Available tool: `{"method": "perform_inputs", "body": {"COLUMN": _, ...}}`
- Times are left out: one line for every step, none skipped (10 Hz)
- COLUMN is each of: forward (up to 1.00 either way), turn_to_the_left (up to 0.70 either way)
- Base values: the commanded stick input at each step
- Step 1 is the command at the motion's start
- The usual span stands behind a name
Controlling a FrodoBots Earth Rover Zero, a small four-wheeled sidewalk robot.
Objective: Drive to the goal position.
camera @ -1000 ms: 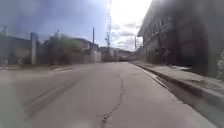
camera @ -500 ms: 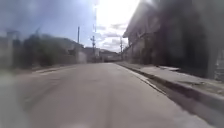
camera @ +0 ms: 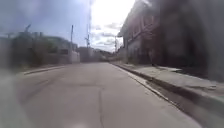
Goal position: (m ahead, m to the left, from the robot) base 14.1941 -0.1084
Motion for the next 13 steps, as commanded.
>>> {"method": "perform_inputs", "body": {"forward": 1.0, "turn_to_the_left": 0.0}}
{"method": "perform_inputs", "body": {"forward": 1.0, "turn_to_the_left": 0.0}}
{"method": "perform_inputs", "body": {"forward": 1.0, "turn_to_the_left": 0.0}}
{"method": "perform_inputs", "body": {"forward": 1.0, "turn_to_the_left": 0.0}}
{"method": "perform_inputs", "body": {"forward": 1.0, "turn_to_the_left": 0.0}}
{"method": "perform_inputs", "body": {"forward": 1.0, "turn_to_the_left": 0.0}}
{"method": "perform_inputs", "body": {"forward": 1.0, "turn_to_the_left": 0.0}}
{"method": "perform_inputs", "body": {"forward": 1.0, "turn_to_the_left": 0.0}}
{"method": "perform_inputs", "body": {"forward": 1.0, "turn_to_the_left": 0.0}}
{"method": "perform_inputs", "body": {"forward": 1.0, "turn_to_the_left": 0.0}}
{"method": "perform_inputs", "body": {"forward": 1.0, "turn_to_the_left": 0.0}}
{"method": "perform_inputs", "body": {"forward": 1.0, "turn_to_the_left": 0.0}}
{"method": "perform_inputs", "body": {"forward": 1.0, "turn_to_the_left": 0.0}}
